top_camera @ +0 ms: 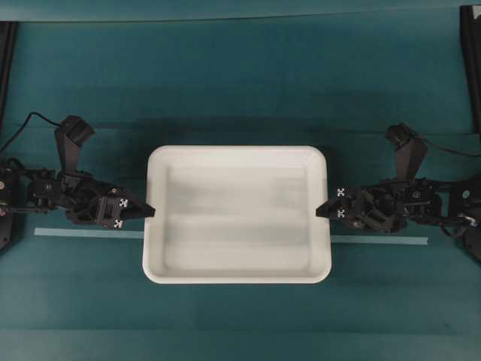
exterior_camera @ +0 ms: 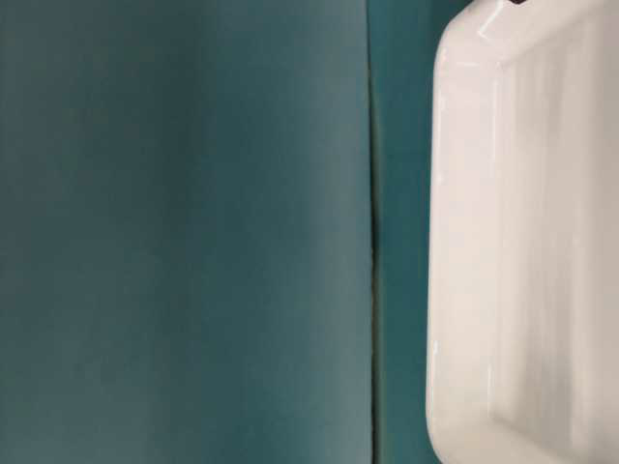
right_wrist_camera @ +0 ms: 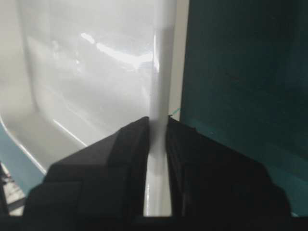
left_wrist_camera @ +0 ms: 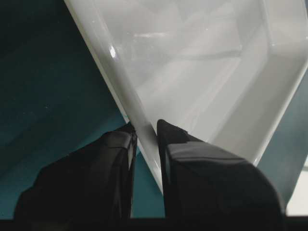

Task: Lift the white case with both hands.
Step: 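Lift the tray upward with both grippers holding its rims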

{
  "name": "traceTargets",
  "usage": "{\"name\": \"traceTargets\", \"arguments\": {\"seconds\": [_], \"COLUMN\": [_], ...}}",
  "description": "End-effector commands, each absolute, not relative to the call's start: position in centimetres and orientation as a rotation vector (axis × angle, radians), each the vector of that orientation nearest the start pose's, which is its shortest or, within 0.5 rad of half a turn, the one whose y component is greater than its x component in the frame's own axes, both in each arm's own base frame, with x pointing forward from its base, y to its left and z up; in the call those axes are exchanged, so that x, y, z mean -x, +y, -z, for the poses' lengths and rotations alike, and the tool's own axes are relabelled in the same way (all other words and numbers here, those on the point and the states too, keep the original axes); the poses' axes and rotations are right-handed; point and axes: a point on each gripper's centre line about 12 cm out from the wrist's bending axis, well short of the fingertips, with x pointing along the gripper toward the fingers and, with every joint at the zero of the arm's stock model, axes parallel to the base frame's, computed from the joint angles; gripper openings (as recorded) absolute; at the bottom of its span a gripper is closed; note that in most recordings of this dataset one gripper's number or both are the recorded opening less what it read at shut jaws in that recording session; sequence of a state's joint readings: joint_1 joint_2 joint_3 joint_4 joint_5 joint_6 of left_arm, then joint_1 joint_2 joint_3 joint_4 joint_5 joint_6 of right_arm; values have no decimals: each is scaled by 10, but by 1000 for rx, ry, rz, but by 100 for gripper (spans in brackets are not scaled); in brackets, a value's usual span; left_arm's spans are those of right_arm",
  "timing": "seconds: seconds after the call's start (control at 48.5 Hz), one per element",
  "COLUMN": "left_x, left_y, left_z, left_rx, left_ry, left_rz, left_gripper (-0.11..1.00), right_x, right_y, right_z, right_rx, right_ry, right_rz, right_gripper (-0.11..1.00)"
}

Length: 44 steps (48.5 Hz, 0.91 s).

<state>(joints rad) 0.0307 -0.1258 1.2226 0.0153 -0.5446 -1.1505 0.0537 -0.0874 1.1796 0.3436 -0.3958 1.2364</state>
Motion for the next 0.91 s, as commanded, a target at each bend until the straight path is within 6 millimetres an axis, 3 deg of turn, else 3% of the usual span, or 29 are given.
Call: {"name": "traceTargets", "arguments": {"seconds": [0.0,0.206,0.516,0.887], "left_x": [-264,-269,-280,-270], "left_y": [9,9,10,10], "left_z": [-103,-112,-152,-191], "left_rx": [1108,1135,1144,1208], "left_ry": [472,444,418,369], "left_rz": [-332,-323,-313,-302], "left_gripper": [11,11,11,10], "right_x": [-262,-267,-270,-272], "right_y": [-1,-1,-6,-7], "right_z": [-83,-96,-125,-169], "right_rx": [-1411,-1430,-1465,-1507], "right_ry": [520,482,486,451], "right_rz": [618,587,575,509], "right_gripper": [13,13,13,13]}}
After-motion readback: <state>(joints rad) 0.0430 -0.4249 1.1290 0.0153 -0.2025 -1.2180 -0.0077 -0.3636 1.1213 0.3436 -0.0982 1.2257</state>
